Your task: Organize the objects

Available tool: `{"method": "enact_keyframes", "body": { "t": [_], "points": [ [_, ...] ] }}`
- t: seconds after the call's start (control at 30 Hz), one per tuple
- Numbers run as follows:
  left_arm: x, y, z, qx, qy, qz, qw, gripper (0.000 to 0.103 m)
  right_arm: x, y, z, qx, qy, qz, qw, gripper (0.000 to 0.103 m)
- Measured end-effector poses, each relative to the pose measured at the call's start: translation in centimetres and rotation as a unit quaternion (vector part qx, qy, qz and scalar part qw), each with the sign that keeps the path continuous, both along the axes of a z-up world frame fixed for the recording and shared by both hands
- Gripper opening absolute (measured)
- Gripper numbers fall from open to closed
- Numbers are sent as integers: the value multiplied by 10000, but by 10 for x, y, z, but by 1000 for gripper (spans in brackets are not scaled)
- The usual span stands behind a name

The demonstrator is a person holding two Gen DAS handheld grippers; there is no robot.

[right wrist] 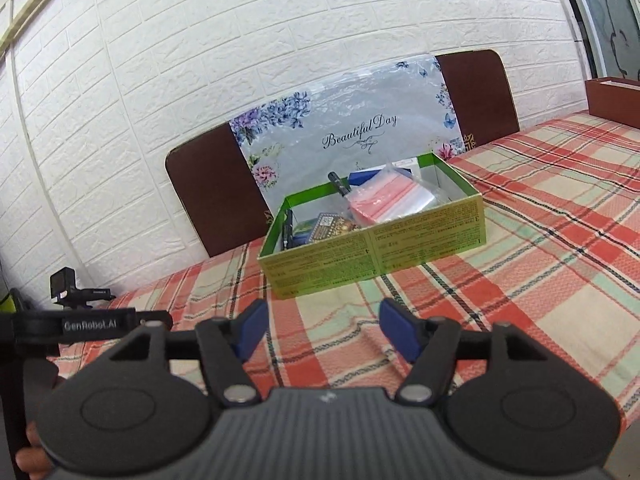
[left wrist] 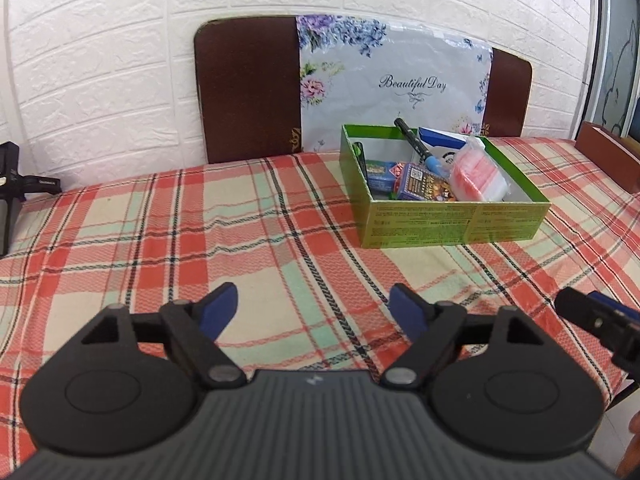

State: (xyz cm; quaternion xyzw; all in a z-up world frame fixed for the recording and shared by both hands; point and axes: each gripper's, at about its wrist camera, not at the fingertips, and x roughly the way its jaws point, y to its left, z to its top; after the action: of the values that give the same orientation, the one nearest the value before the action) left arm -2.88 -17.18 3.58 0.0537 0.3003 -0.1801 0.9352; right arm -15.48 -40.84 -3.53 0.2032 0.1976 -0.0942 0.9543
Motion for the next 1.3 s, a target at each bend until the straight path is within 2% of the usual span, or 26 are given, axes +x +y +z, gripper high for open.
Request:
{"method": "enact_keyframes", "body": {
  "t": [0.03,0.23,0.53,1.07,1.3],
  "points": [
    [-2,2,1,-12,-7,11,10000,92,-1,2,3,-12,-15,-12,10000,85],
    [-8,11,6,-8,-84,97,9999,103,-5,16,20,-143,-144,13,9998,102],
    [-14,19,7,25,-167,158,9997,103,-6,27,28,-243,-230,-7,9994,103],
    [-17,18,-1,308,28,256,9992,103,3,35,13,-328,66,45,9994,103],
    [-19,18,-2,332,-49,239,9992,103,5,32,10,-322,156,15,9994,103]
  ]
}}
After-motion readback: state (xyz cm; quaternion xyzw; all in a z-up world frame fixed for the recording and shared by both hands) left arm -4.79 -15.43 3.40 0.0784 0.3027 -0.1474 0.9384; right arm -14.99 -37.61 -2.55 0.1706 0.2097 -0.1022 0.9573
